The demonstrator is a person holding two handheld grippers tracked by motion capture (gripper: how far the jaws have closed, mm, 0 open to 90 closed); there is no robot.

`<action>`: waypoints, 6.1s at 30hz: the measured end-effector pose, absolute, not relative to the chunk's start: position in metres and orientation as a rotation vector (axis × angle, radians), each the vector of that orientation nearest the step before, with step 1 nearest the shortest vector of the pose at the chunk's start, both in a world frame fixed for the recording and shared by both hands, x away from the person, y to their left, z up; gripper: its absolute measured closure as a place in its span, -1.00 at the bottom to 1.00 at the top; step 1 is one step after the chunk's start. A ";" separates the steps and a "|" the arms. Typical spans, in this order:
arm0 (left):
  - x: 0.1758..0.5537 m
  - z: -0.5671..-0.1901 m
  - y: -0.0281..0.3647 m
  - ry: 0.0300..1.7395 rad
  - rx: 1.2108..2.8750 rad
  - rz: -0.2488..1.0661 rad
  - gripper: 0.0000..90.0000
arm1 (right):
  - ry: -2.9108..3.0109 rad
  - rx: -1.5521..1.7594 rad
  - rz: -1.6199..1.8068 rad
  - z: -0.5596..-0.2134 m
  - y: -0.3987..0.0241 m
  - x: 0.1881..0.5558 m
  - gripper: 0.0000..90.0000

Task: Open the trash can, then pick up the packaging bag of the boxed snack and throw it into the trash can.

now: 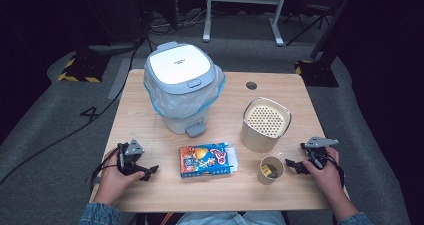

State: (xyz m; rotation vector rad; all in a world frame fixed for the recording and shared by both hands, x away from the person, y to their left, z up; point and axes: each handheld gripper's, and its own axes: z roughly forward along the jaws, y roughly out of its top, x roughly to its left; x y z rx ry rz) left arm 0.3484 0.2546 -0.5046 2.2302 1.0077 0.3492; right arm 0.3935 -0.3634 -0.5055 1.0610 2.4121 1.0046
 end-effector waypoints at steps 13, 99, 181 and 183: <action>0.347 -0.460 0.255 0.930 2.167 0.329 0.24 | 2.412 1.061 1.005 -0.505 -0.363 0.393 -0.99; 0.453 -0.284 0.150 0.700 1.970 0.349 1.00 | 2.410 1.061 1.005 -0.506 -0.363 0.393 -0.99; 0.375 -0.496 0.246 1.057 2.186 0.331 0.01 | 2.450 0.937 1.266 -0.403 -0.323 0.347 -0.24; 0.375 -0.499 0.250 1.039 2.160 0.333 -0.01 | 2.454 0.933 1.267 -0.401 -0.320 0.346 -0.24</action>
